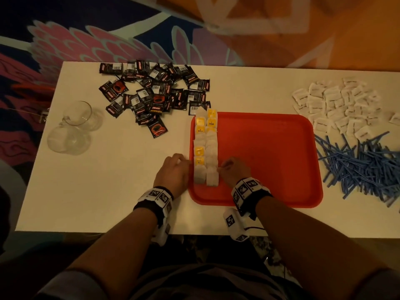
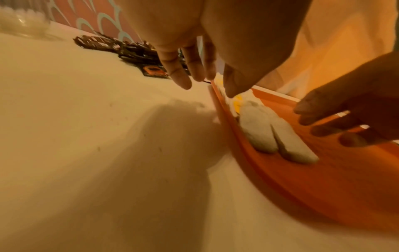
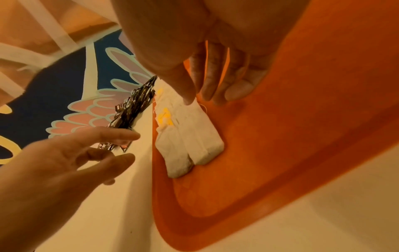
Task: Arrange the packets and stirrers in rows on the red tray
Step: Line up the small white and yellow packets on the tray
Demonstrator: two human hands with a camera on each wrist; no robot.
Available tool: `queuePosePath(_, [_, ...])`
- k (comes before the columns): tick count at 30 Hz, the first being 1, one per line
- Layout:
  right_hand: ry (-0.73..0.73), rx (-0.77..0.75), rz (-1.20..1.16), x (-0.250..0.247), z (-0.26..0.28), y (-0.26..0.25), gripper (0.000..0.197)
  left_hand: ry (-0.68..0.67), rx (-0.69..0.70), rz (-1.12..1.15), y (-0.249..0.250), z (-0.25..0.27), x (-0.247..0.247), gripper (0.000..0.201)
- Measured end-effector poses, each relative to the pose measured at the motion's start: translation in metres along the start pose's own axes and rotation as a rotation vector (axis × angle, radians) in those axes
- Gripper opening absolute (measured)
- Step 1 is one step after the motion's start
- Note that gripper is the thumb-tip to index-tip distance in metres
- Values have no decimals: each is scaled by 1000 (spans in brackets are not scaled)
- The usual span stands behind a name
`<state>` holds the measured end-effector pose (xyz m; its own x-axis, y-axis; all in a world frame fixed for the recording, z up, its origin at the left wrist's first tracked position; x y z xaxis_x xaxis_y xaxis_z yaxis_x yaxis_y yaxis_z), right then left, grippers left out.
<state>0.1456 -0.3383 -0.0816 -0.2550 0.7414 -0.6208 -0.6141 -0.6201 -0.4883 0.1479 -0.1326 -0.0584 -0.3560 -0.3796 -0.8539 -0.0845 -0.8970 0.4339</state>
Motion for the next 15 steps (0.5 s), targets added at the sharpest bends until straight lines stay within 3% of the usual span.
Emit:
queuePosePath(6, [-21, -49, -32, -11, -3, -26, 14, -2, -166, -106, -45, -50, -47, 64])
queuePosePath(11, [-40, -65, -105, -14, -1, -43, 13, -32, -208, -208, -76, -102, -82, 77])
queuePosePath(15, [-73, -92, -81, -6, -2, -54, 13, -154, -225, -232, -98, -135, -82, 85])
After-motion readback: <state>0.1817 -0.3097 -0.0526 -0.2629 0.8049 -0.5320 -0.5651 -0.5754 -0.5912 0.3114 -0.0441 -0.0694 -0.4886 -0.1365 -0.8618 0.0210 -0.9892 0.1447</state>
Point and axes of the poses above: each hand's wrist, its own z-axis away from the middle knuckle, its own x-axis out of the palm, y = z × x, the point moved 10 cm from there along -z, towards the middle knuckle, and after that the axes turned 1 degree about y, right-handed, at the moved point
